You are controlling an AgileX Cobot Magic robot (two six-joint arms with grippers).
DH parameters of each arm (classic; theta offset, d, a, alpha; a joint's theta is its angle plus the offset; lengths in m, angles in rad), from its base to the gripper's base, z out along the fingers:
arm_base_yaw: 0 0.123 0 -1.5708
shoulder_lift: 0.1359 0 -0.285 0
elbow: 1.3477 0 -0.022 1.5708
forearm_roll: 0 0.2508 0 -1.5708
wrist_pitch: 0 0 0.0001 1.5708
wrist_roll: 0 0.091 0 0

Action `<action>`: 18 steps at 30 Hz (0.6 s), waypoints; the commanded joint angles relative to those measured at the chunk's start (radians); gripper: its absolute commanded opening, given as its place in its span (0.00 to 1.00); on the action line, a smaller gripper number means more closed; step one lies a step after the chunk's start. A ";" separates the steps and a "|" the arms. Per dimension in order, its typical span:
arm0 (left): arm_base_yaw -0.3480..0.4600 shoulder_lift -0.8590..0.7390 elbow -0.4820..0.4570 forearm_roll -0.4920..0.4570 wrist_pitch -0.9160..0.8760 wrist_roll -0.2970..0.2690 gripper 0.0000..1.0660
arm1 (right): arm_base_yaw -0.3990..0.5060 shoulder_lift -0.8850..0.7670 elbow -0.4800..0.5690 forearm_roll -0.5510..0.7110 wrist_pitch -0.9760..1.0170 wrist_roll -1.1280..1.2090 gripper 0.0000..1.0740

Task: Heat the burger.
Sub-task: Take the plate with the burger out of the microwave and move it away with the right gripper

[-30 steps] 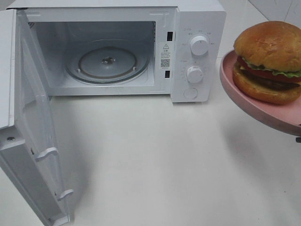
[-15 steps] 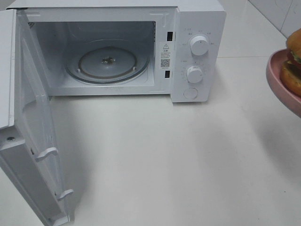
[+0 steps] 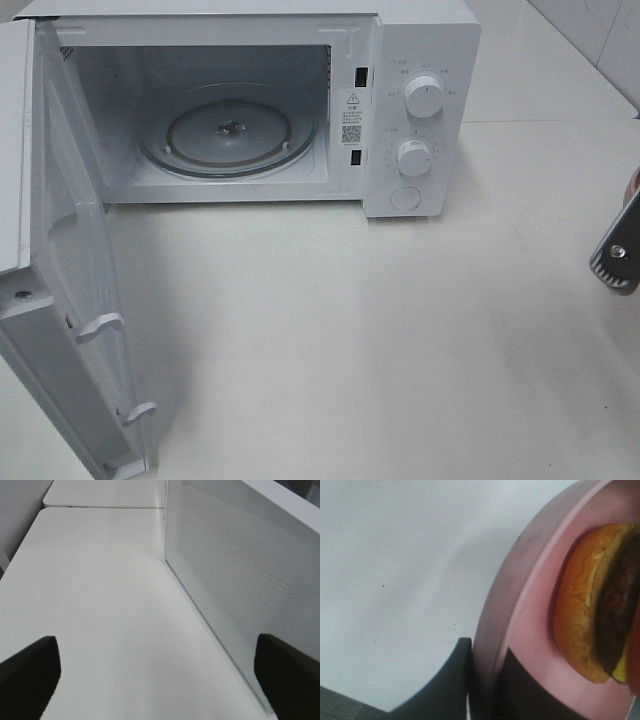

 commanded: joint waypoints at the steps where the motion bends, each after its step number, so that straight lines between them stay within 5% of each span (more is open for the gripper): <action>1: 0.001 -0.021 0.000 -0.002 -0.004 -0.008 0.92 | -0.008 0.039 -0.011 -0.075 0.007 0.100 0.00; 18: 0.001 -0.021 0.000 -0.002 -0.004 -0.008 0.92 | -0.008 0.305 -0.112 -0.104 0.044 0.426 0.00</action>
